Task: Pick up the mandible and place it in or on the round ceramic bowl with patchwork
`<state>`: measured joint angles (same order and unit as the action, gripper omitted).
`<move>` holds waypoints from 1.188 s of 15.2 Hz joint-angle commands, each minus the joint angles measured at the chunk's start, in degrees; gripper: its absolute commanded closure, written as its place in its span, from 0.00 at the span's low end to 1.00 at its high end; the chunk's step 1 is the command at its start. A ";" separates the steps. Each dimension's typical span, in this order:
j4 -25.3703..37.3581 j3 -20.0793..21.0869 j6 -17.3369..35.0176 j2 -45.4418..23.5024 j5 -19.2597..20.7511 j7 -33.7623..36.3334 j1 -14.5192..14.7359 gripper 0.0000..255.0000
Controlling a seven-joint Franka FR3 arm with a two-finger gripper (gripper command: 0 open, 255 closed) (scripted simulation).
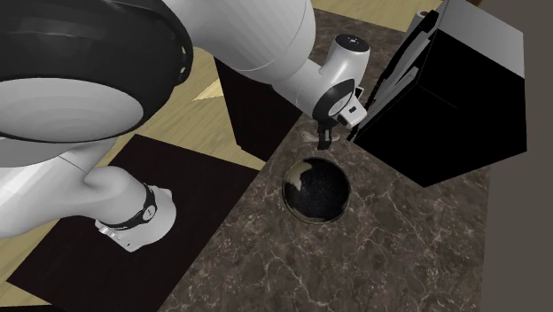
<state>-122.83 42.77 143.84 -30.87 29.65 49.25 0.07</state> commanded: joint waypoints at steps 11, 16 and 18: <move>-0.41 5.65 -4.07 5.16 -5.78 -3.60 -4.37 1.00; -0.13 8.61 -6.74 8.22 -9.20 -5.69 -6.77 1.00; 0.07 9.75 -7.84 9.44 -10.59 -6.55 -7.72 1.00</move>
<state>-122.88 52.04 136.51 -21.93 19.67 43.12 -7.21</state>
